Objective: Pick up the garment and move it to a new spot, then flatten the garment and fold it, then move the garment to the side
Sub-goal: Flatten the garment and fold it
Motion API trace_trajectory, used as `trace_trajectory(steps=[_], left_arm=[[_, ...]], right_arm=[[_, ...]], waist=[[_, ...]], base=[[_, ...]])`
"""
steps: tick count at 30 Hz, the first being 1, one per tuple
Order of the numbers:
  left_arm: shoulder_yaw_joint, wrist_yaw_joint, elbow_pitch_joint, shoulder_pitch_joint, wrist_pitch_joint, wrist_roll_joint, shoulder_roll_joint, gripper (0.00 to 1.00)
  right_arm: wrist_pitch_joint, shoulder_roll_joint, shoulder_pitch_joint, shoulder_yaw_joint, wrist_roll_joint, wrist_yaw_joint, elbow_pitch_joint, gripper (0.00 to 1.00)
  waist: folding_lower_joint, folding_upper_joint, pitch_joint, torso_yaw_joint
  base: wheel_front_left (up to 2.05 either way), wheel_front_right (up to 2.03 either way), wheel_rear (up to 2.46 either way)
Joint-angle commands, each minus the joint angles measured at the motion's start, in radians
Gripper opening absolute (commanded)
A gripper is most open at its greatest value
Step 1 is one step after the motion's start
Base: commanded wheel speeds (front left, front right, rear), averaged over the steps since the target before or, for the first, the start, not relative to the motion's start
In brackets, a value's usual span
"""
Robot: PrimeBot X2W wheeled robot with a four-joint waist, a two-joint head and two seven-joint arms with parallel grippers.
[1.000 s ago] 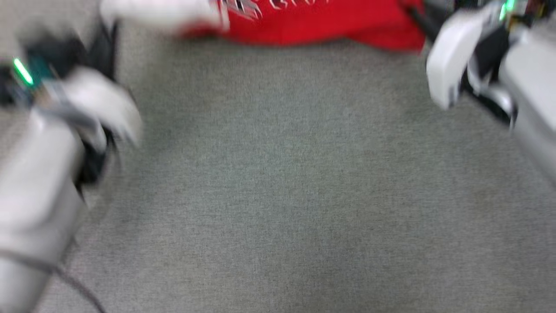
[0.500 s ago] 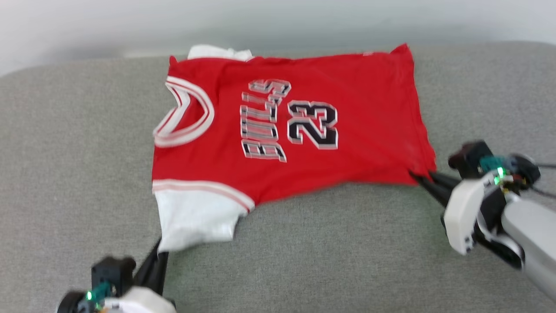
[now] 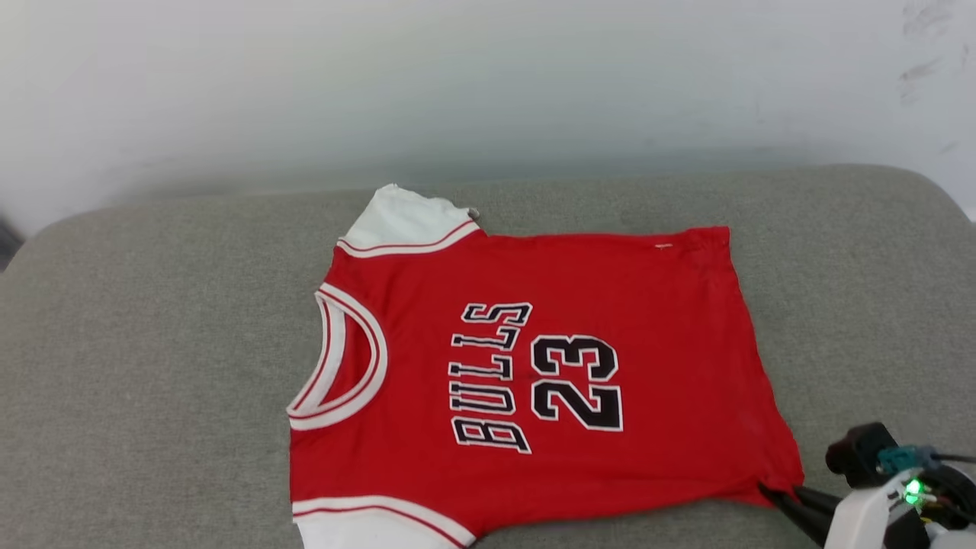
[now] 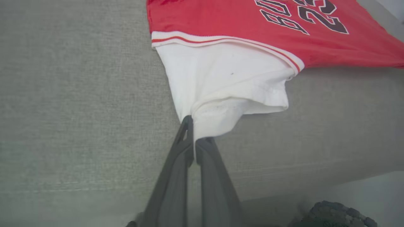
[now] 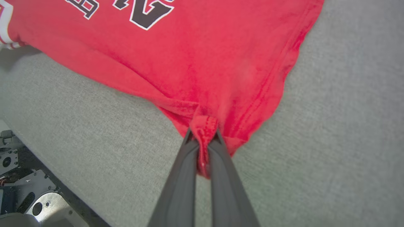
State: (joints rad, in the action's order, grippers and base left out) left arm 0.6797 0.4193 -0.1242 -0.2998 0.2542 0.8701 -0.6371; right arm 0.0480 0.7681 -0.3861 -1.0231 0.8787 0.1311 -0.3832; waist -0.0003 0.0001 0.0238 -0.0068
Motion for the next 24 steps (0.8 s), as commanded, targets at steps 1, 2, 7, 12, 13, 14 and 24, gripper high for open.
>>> trace_trajectory(steps=[1,2,7,12,13,14,24], left_arm=[[0.007,-0.001,-0.004,-0.021,-0.001,0.007,0.001,0.0],[0.003,0.004,-0.009,-0.033,0.001,0.01,-0.003,0.0],[0.011,0.006,-0.034,-0.079,-0.014,0.011,-0.041,0.0],[0.008,-0.004,-0.043,-0.016,-0.019,-0.012,-0.039,0.0],[0.009,-0.008,-0.041,0.001,-0.022,-0.02,-0.042,0.0],[0.009,-0.014,-0.038,0.023,-0.024,-0.031,-0.047,0.0],[-0.022,-0.079,-0.021,0.285,-0.079,-0.118,-0.101,0.0]], right_arm=[[-0.006,0.008,0.03,0.01,-0.009,-0.001,0.008,0.0],[-0.012,0.014,0.054,0.03,-0.012,-0.001,0.019,0.0],[-0.052,0.029,0.172,0.133,-0.037,-0.001,0.076,0.0],[-0.099,-0.003,0.223,0.244,-0.088,-0.001,0.128,0.0],[-0.113,-0.007,0.23,0.264,-0.097,-0.001,0.139,0.0],[-0.127,-0.012,0.233,0.282,-0.107,-0.001,0.155,0.0],[-0.238,-0.056,0.229,0.461,-0.191,-0.001,0.293,0.0]], waist=[[0.0003,-0.0001,-0.016,0.006],[0.0003,-0.0001,-0.023,0.009],[0.0003,-0.0001,-0.029,0.02],[0.0003,-0.0001,-0.023,0.017],[0.0003,-0.0001,-0.021,0.016],[0.0003,-0.0001,-0.018,0.014],[0.0003,-0.0001,0.041,-0.009]], base=[[0.0,0.0,0.0],[0.0,0.0,0.0],[0.0,0.0,0.0],[0.0,0.0,0.0],[0.0,0.0,0.0],[0.0,0.0,0.0],[0.0,0.0,0.0]])
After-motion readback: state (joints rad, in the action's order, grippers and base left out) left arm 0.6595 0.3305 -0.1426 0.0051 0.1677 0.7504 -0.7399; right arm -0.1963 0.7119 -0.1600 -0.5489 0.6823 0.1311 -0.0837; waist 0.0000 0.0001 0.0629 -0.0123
